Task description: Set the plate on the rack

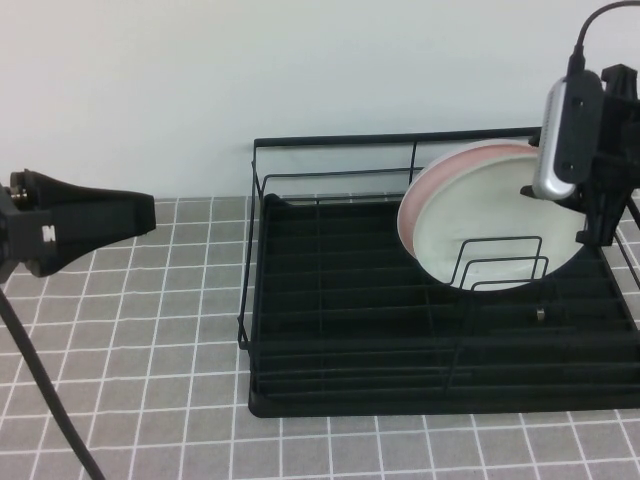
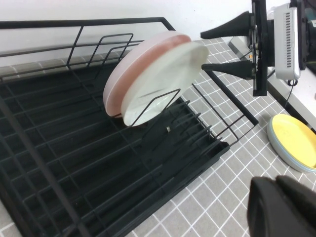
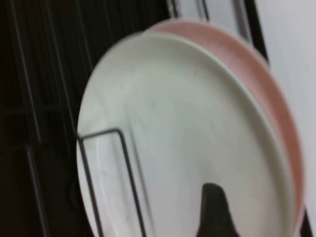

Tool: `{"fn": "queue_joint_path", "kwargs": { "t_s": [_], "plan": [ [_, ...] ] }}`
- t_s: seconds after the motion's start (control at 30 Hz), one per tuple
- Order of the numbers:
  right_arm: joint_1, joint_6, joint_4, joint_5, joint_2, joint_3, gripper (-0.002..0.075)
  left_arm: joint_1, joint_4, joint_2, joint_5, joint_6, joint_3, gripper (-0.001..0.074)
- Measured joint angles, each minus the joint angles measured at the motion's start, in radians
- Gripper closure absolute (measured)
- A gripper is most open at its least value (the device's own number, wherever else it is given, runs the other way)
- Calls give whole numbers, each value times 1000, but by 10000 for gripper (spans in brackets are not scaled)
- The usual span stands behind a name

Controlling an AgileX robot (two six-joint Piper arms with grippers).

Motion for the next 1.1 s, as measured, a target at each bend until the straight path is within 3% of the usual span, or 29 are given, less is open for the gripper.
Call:
{"fn": "queue_joint_path", "kwargs": {
  "t_s": [0.13, 0.3, 0.37, 0.47, 0.7, 0.87, 1.1],
  "plan": [
    [0, 53, 15, 38, -48, 0, 298, 0, 0, 0, 0, 0, 0, 735],
    [0, 343, 22, 113, -117, 0, 334, 0, 4, 0, 4, 8, 0, 735],
    [0, 450, 14, 137, -153, 0, 427, -10, 32, -11, 8, 13, 0, 735],
    [0, 565, -9, 154, -222, 0, 711, -65, 131, -58, -23, -1, 0, 735],
    [0, 744, 14, 207, -429, 45, 724, -255, 534, -265, -151, -187, 2, 735],
    [0, 772, 132, 73, -654, 202, 724, -274, 786, -458, -238, -442, 13, 735],
    [0, 768, 284, -111, -1025, 539, 725, -274, 750, -724, -418, -537, 206, 735]
  ]
}}
